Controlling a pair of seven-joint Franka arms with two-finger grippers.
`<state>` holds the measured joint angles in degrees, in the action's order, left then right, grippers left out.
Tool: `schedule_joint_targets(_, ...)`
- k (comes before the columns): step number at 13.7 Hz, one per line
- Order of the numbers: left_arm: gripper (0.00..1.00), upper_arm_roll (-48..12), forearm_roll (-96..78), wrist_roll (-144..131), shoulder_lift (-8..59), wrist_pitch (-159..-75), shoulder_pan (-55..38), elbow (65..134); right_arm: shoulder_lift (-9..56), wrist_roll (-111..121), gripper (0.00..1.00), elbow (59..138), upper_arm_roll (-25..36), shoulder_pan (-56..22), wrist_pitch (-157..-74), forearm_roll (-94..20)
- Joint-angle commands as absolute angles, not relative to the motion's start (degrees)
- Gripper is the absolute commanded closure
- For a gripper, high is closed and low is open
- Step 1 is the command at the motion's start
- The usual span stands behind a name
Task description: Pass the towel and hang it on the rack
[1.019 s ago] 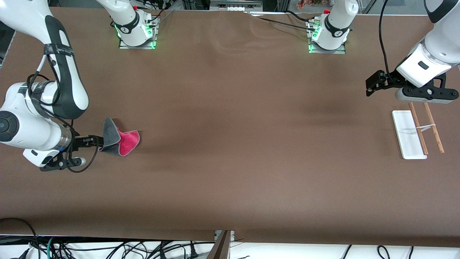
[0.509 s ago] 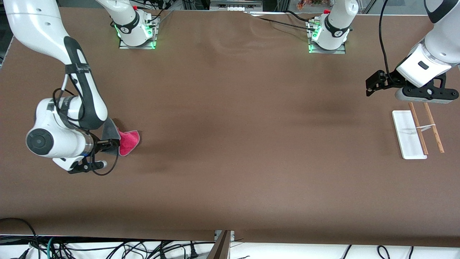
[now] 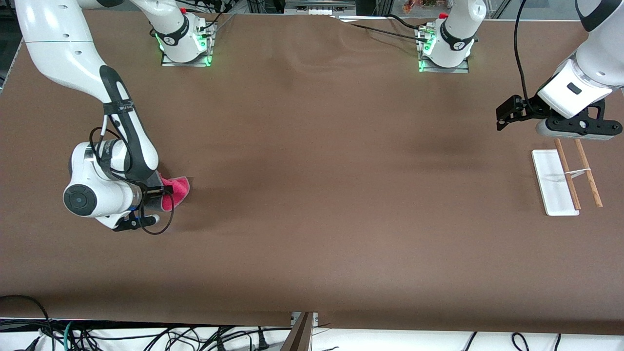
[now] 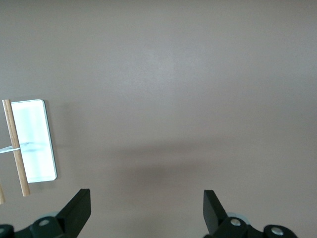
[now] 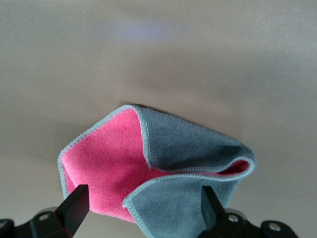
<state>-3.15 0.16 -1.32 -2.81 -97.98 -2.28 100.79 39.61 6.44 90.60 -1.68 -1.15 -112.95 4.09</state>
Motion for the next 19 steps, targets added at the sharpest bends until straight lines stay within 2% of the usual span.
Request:
schedule_joint_targets(1, 0.00, -3.34, 0.44, -0.09, -3.16, -97.38, -1.93, 100.72, 38.93, 6.42, 0.01, 92.11, -1.41, -1.06, -113.29, 4.22)
schedule_joint_targets(3, 0.00, -3.34, 0.44, -0.09, -3.25, -97.38, -1.93, 100.72, 39.46, 6.85, 0.14, 92.11, -1.23, -0.79, -113.82, 4.22)
schedule_joint_targets(6, 0.00, -3.34, 0.44, -0.09, -3.16, -97.38, -1.93, 100.72, 39.64, 7.03, 0.40, 92.11, -1.14, -0.53, -113.82, 4.31)
schedule_joint_targets(9, 0.00, -3.34, 0.44, -0.09, -3.16, -97.38, -2.02, 100.72, 39.99, 7.03, 0.45, 92.11, -1.06, -0.53, -113.82, 4.31)
schedule_joint_targets(11, 0.00, -3.43, 0.44, 0.00, -3.16, -97.38, -2.11, 100.72, 40.08, 7.12, 0.63, 92.11, -1.05, -0.53, -113.47, 4.31)
schedule_joint_targets(13, 0.00, -3.43, 0.44, 0.09, -3.08, -97.47, -2.63, 100.64, 39.99, 7.03, 0.90, 92.11, -1.05, -0.53, -112.86, 4.22)
schedule_joint_targets(14, 0.00, -3.43, 0.44, 0.17, -2.73, -97.56, -2.81, 100.46, 39.99, 7.03, 1.00, 92.02, -0.97, -0.53, -112.16, 4.13)
schedule_joint_targets(19, 0.00, -3.51, 0.35, 0.26, -1.76, -97.38, -2.90, 100.46, 36.14, 6.59, 1.00, 89.74, -1.76, -1.05, -109.87, 3.08)
